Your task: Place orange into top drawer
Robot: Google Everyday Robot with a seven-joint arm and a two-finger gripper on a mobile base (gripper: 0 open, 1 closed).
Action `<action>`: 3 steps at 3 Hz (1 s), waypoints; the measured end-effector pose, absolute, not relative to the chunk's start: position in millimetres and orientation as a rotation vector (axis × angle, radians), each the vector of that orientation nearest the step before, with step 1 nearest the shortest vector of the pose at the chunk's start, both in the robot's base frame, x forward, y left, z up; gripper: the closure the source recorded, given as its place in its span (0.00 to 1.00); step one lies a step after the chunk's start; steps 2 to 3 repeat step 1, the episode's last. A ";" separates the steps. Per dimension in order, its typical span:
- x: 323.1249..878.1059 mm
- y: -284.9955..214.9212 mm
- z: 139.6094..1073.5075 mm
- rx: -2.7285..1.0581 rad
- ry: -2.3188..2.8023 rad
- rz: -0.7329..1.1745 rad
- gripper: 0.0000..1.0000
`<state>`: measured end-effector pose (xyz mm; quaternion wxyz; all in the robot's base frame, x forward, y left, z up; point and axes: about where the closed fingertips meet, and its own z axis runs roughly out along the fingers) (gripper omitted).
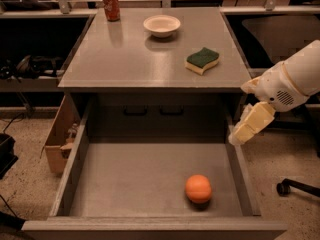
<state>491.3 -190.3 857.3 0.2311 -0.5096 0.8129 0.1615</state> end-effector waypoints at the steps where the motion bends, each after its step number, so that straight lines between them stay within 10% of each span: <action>1: 481.5 -214.8 898.5 -1.269 2.214 0.392 0.00; 3: 481.5 -214.8 898.5 -1.269 2.214 0.392 0.00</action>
Offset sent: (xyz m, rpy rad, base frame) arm 0.0000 0.0000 0.0000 0.0000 0.0000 0.0000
